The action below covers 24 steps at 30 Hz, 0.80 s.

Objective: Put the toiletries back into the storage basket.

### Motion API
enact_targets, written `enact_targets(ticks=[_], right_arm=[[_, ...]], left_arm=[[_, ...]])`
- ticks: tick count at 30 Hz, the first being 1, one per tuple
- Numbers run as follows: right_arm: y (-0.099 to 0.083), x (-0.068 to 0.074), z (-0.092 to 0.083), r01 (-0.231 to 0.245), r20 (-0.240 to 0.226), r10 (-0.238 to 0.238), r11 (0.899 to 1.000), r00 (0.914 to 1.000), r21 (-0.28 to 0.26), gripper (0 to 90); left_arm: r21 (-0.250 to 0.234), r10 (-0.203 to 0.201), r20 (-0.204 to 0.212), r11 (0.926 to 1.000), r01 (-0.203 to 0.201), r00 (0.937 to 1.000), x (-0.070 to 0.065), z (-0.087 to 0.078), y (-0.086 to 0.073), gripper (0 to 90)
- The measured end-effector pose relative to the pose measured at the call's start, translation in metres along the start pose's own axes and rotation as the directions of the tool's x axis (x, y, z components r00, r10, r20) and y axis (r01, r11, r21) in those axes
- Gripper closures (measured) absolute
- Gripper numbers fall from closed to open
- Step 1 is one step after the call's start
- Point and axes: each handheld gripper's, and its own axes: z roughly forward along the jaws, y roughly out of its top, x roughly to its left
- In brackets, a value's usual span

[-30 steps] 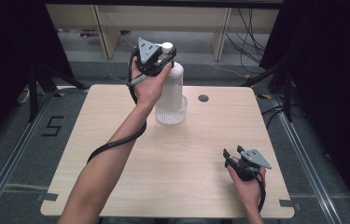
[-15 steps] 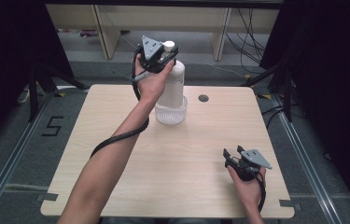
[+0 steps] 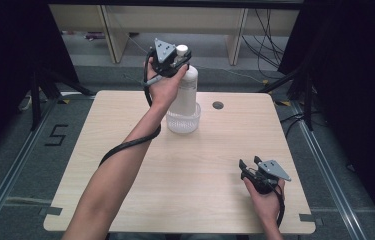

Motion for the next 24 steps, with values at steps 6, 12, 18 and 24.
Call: enact_targets(ticks=[6, 12, 18, 24], right_arm=[[0.0, -0.002, 0.0, 0.021, 0.005, -0.021, 1.0, 0.9998, -0.001, 39.9], [0.0, 0.002, -0.001, -0.026, -0.001, 0.026, 1.0, 0.9997, 0.009, 39.9], [0.0, 0.001, -0.001, -0.018, 0.005, 0.018, 1.0, 0.9998, 0.014, 39.9], [0.0, 0.001, -0.001, -0.023, -0.005, 0.023, 1.0, 0.9997, 0.007, 39.9]], left_arm=[[0.008, -0.002, -0.002, 1.0, 0.002, 1.0, -0.001, 0.003, -0.002, 59.1], [0.016, -0.001, -0.003, 0.9999, 0.001, 1.0, 0.0, 0.006, -0.004, 59.1], [0.025, -0.001, -0.003, 0.9997, 0.001, 1.0, -0.001, 0.008, -0.007, 59.1], [0.038, -0.017, 0.005, 0.9991, 0.017, 0.9998, -0.003, 0.01, -0.011, 59.1]])
